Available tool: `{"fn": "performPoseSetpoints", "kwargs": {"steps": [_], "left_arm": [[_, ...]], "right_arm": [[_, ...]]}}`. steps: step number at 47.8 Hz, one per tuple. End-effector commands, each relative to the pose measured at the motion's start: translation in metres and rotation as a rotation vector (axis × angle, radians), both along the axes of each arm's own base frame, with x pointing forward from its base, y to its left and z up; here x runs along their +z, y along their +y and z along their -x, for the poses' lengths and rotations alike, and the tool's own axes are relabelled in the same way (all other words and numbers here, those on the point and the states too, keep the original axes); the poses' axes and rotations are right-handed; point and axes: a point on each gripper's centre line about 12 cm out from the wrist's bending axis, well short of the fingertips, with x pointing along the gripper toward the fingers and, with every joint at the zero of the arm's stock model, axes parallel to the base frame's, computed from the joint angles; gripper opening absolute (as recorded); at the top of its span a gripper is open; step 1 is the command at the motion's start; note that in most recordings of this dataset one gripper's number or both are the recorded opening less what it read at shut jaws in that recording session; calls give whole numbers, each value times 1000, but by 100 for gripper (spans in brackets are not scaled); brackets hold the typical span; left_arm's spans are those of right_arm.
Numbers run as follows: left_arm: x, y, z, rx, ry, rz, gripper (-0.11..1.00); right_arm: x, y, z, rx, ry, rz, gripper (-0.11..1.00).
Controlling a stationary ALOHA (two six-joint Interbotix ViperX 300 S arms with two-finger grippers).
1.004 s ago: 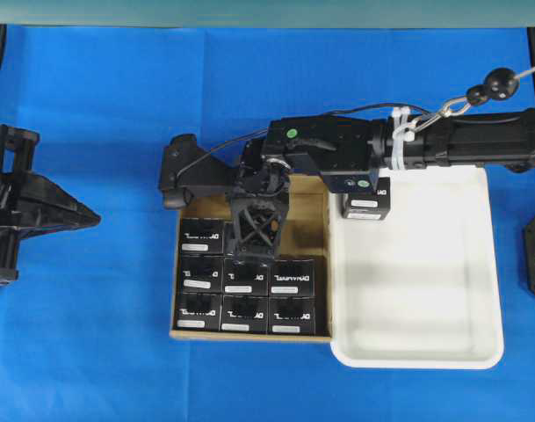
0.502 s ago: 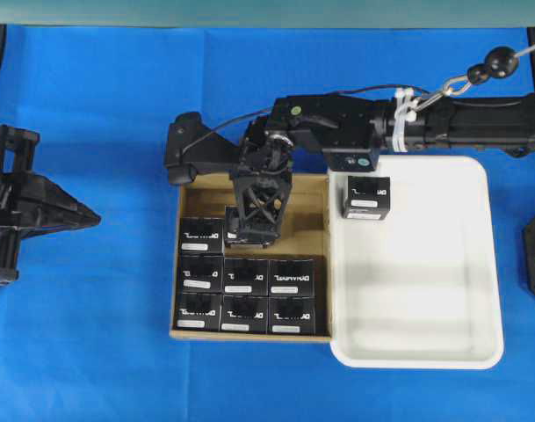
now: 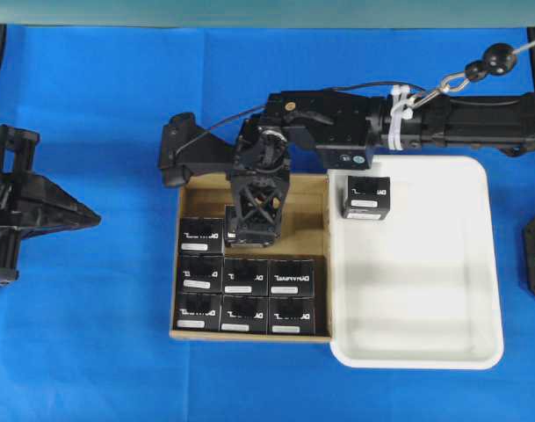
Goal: Pick the box from inside the cardboard box.
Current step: 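Close the right gripper on the black servo box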
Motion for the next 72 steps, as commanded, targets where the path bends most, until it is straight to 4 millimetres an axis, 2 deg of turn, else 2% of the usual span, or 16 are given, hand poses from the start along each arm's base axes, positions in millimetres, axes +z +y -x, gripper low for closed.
{"fn": "performPoseSetpoints", "kwargs": {"steps": [1, 12, 28, 37, 56, 72], "left_arm": [[8, -2, -2, -6, -25, 0, -1], [8, -2, -2, 4, -21, 23, -1], [9, -6, -1, -16, -26, 22, -1], [9, -6, -1, -14, -26, 22, -1], [9, -6, -1, -17, -27, 23, -1], [9, -7, -1, -21, -25, 23, -1]], "right_arm": [[10, 12, -6, 30, -17, -2, 98], [7, 24, -9, 53, -22, 2, 98], [-4, 16, -11, 67, -14, 61, 98], [-11, 20, -9, 77, 2, 58, 98], [-45, 19, -3, 63, 25, 61, 98], [-44, 19, -5, 41, -7, 65, 95]]}}
